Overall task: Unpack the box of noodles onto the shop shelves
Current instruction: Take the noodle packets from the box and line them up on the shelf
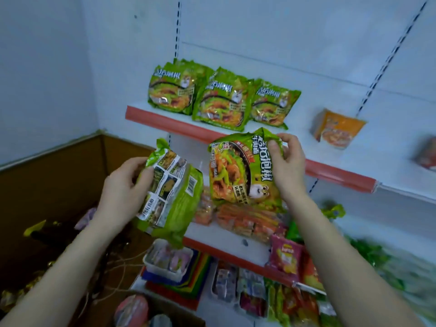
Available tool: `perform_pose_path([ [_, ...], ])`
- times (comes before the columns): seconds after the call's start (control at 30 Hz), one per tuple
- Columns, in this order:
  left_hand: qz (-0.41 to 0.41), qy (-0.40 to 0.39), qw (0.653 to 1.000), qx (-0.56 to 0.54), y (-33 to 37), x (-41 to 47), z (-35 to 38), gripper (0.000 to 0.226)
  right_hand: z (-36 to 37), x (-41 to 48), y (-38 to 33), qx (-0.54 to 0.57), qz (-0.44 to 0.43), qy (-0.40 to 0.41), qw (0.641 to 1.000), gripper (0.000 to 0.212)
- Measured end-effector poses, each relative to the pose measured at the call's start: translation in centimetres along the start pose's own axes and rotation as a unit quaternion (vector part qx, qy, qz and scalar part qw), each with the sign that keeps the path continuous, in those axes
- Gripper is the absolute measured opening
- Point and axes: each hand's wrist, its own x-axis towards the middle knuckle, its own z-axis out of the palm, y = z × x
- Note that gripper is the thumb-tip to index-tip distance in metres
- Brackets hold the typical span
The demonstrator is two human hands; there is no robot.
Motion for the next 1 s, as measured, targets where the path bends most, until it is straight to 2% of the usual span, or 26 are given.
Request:
perform_pose_path([
  [0.17, 0.032, 0.061, 0.997, -0.032, 3.9, 3.3, 2.0, 0.020, -3.9, 7.0, -1.2, -0.007, -0.058, 0.030, 0.998, 0.013],
  [0.3, 0.050, 0.088, 0.992, -0.081, 7.1, 5.6, 5.0, 0.045, -7.2, 13.5, -1.6, -0.059, -0.078, 0.067, 0.993, 0.026],
  [0.37, 0.072, 0.089, 0.990, -0.078, 8.7, 6.5, 6.5, 0.044, -8.3, 16.9, -1.1, -0.089, -0.080, 0.061, 0.991, 0.031],
  [0.47, 0.087, 0.095, 0.989, -0.075, 10.8, 7.7, 8.2, 0.021, -8.7, 21.3, 0.0, -0.115, -0.092, 0.020, 0.989, 0.030],
  [0.67, 0.121, 0.122, 0.983, -0.060, 13.8, 8.9, 9.8, 0.038, -7.3, 27.3, 2.0, -0.197, -0.139, -0.129, 0.962, 0.023],
  [0.8, 0.132, 0.121, 0.983, -0.028, 14.4, 9.4, 10.1, 0.017, -5.6, 29.9, 3.7, -0.258, -0.146, -0.193, 0.936, 0.021],
  [1.0, 0.140, 0.085, 0.986, -0.022, 14.9, 11.0, 9.6, 0.018, -2.9, 31.8, 6.0, -0.302, -0.154, -0.248, 0.908, 0.021],
])
